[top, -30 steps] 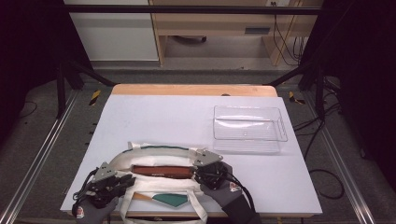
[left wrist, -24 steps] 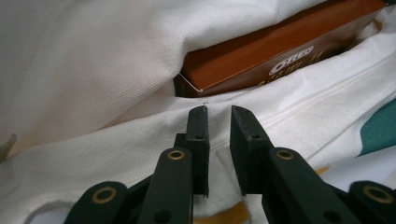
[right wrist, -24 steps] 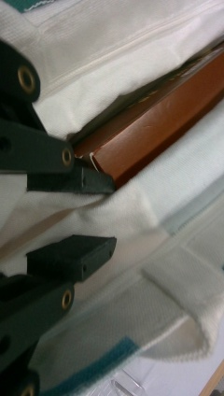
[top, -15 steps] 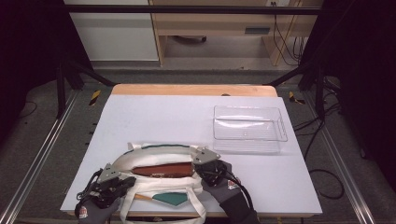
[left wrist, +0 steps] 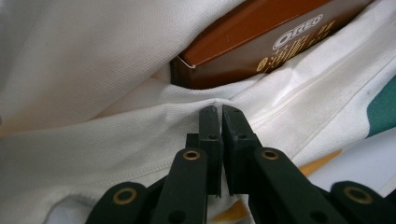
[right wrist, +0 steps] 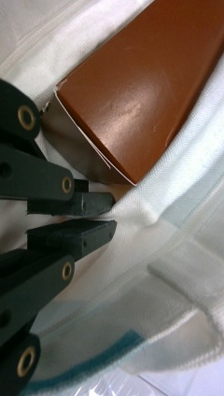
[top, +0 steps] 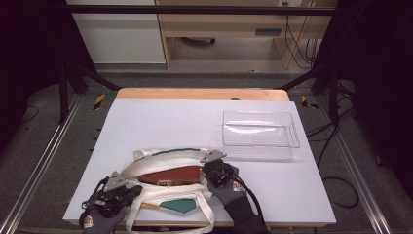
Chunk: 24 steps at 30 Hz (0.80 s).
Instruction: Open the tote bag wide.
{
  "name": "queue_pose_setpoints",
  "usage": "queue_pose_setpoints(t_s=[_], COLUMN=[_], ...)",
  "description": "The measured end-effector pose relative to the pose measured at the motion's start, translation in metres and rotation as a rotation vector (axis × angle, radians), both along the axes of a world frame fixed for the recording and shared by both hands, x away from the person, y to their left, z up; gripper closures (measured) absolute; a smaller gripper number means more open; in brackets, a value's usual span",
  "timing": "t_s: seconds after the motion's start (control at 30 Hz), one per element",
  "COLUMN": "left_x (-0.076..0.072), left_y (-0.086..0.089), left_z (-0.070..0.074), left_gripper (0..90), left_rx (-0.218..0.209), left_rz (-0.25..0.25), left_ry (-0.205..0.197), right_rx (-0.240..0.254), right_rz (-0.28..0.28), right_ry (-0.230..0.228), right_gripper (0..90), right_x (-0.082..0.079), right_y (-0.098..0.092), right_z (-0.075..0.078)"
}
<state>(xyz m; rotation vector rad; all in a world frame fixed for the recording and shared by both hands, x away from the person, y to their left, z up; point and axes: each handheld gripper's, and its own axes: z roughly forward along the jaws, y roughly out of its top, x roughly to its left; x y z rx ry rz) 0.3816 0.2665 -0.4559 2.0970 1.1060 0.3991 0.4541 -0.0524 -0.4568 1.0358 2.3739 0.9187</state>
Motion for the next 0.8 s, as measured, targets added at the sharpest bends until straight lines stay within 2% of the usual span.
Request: queue_pose_setpoints(t_s=[0.07, 0.13, 0.23, 0.33, 0.47, 0.57, 0.7, 0.8], left_x=[-0.001, -0.002, -0.003, 0.001, 0.013, 0.021, 0.028, 0.032], left_y=[0.001, 0.003, 0.004, 0.004, 0.002, -0.001, -0.005, -0.007], left_z=[0.003, 0.007, 0.016, 0.025, 0.029, 0.028, 0.027, 0.025], left_gripper=[79.7, 75.1, 69.2, 64.5, 57.2, 54.4, 54.0, 58.4], left_rx=[-0.019, -0.046, -0.082, -0.086, -0.08, -0.056, -0.049, -0.032], left_rz=[-0.006, -0.005, 0.012, 0.039, 0.071, 0.082, 0.082, 0.095], left_ry=[-0.004, -0.029, -0.082, -0.13, -0.143, -0.139, -0.128, -0.123], right_rx=[0.01, 0.03, 0.099, 0.138, 0.193, 0.223, 0.22, 0.221], right_rz=[0.011, 0.021, 0.053, 0.09, 0.136, 0.17, 0.185, 0.19], right_ry=[-0.013, -0.034, -0.065, -0.081, -0.04, -0.001, 0.02, 0.037], right_gripper=[74.7, 69.8, 63.9, 61.2, 60.0, 59.0, 59.0, 60.8], right_x=[-0.003, -0.008, -0.02, -0.034, -0.05, -0.055, -0.055, -0.055], right_y=[-0.003, -0.008, -0.018, -0.025, -0.026, -0.023, -0.017, -0.014], right_z=[0.004, 0.011, 0.022, 0.028, 0.025, 0.017, 0.007, 0.004])
